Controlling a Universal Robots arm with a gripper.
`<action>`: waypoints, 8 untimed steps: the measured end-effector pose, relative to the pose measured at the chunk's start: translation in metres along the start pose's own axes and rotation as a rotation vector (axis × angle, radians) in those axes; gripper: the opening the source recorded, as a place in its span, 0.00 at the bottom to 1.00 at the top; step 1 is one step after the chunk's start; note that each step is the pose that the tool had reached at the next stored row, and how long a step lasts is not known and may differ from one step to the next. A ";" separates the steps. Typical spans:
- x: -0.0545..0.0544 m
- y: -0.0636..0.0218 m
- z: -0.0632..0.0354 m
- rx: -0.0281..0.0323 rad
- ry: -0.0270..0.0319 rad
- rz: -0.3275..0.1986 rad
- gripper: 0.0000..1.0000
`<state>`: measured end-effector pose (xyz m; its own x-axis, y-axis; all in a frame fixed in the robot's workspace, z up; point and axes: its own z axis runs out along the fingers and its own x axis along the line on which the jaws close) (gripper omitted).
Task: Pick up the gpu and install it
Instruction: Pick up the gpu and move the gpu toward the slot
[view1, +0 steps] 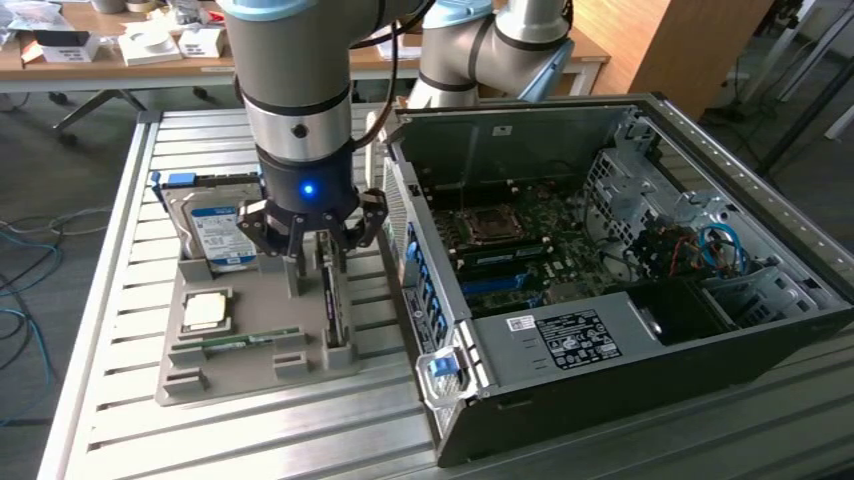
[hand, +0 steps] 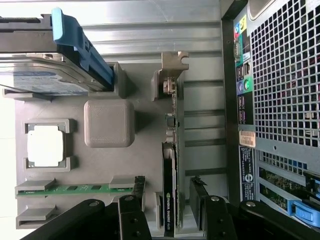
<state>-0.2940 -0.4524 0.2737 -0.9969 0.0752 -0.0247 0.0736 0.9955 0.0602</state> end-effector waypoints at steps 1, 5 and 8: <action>0.000 -0.0001 0.0014 0.0000 0.0000 0.000 0.49; 0.000 -0.0004 0.0070 -0.0001 0.0000 0.000 0.49; 0.000 -0.0006 0.0099 0.0000 0.0000 0.000 0.49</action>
<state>-0.2940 -0.4524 0.2637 -0.9969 0.0752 -0.0247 0.0736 0.9955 0.0602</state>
